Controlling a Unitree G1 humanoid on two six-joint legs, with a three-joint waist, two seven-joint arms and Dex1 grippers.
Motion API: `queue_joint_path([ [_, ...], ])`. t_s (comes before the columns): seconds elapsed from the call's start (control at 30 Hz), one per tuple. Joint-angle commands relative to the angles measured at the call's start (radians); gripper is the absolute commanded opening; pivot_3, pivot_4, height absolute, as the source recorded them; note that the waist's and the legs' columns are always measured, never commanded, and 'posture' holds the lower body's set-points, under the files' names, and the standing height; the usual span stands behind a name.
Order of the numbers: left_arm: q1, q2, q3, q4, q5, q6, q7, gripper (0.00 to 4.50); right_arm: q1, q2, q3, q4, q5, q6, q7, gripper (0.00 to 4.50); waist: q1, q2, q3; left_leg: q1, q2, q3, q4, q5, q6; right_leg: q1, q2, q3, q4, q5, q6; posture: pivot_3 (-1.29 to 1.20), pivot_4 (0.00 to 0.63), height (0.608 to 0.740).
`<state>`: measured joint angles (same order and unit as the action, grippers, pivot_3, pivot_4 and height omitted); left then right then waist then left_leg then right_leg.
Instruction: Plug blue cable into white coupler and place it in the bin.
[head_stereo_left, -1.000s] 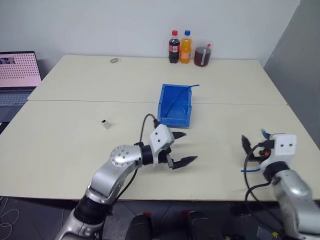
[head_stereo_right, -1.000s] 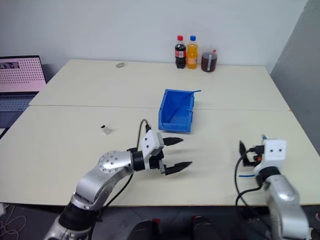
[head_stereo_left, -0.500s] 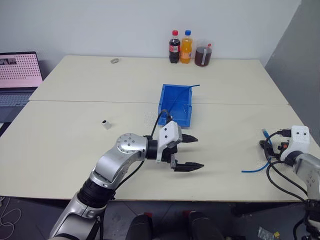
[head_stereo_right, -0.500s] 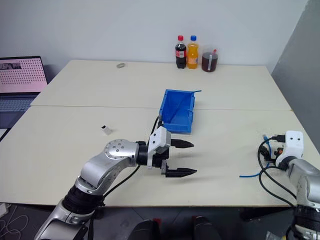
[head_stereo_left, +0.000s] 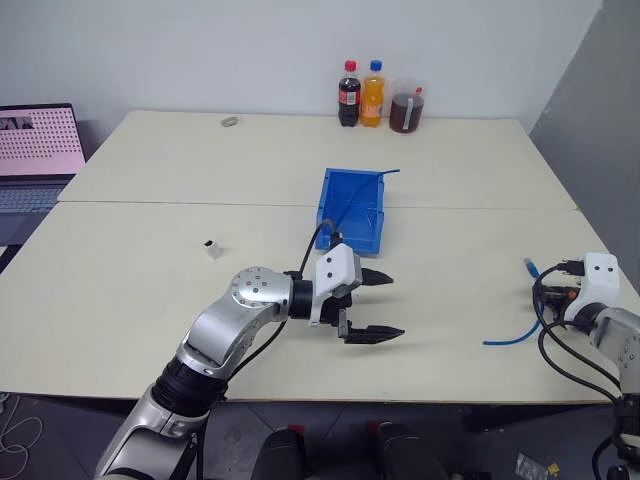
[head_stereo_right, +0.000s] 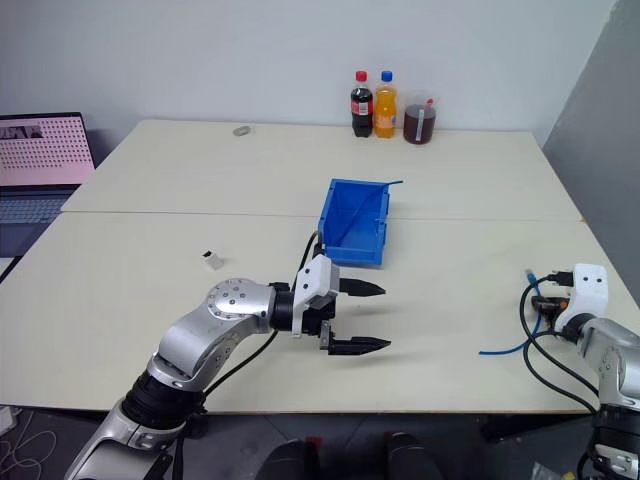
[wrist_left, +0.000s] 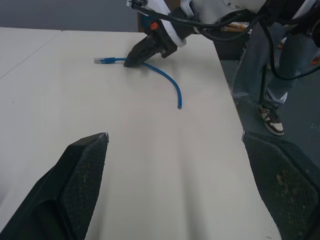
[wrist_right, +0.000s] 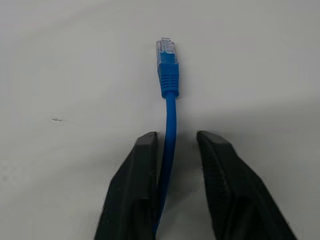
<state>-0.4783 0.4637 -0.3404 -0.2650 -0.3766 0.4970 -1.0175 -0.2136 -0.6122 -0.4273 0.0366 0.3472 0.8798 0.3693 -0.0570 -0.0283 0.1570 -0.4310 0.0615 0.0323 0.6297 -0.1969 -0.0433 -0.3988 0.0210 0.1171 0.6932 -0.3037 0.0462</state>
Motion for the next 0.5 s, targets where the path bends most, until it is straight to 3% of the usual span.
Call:
queue_joint_path([
  [0.03, 0.01, -0.004, 0.016, -0.011, -0.012, -0.011, -0.005, 4.5, 0.002, -0.037, -0.02, -0.066, 0.046, -0.007, 0.06, 0.24, 0.0, 0.0, 0.0, 0.0, 0.0, 0.0, 0.0, 0.0, 0.0, 0.0, 0.0, 0.0, 0.0, 0.0, 0.0, 0.0, 0.15, 0.74],
  [0.07, 0.015, -0.001, 0.021, -0.01, -0.012, -0.011, -0.001, 4.5, 0.006, -0.056, -0.011, -0.084, 0.055, -0.007, 0.088, 0.06, 0.0, 0.001, 0.0, 0.0, 0.0, 0.0, 0.0, 0.0, 0.0, 0.0, 0.0, 0.0, 0.0, 0.0, 0.0, 0.0, 0.15, 0.74],
  [0.2, 0.06, 0.038, 0.055, -0.015, -0.008, -0.007, 0.007, 4.5, 0.04, -0.185, 0.081, -0.221, 0.08, -0.034, 0.272, 0.06, 0.0, 0.004, 0.002, 0.0, 0.0, 0.0, 0.0, 0.0, 0.0, 0.0, 0.0, 0.0, 0.0, 0.0, 0.001, 0.0, 0.15, 0.74],
  [0.37, 0.242, 0.169, 0.135, -0.092, -0.069, 0.012, -0.049, 4.5, 0.022, -0.345, 0.256, -0.423, 0.106, -0.132, 0.521, 0.06, -0.018, 0.005, 0.003, 0.001, 0.002, -0.002, -0.001, 0.0, 0.0, 0.0, 0.003, 0.001, 0.0, -0.002, 0.002, 0.0, 0.15, 0.74],
  [0.5, 0.363, 0.23, 0.223, -0.101, -0.072, -0.02, -0.029, 4.5, -0.117, -0.316, 0.496, -0.423, -0.002, -0.291, 0.607, 0.06, -0.024, 0.004, 0.004, 0.001, 0.002, -0.003, -0.001, 0.0, 0.0, 0.002, 0.001, -0.002, -0.002, -0.002, 0.002, 0.0, 0.15, 0.74],
])
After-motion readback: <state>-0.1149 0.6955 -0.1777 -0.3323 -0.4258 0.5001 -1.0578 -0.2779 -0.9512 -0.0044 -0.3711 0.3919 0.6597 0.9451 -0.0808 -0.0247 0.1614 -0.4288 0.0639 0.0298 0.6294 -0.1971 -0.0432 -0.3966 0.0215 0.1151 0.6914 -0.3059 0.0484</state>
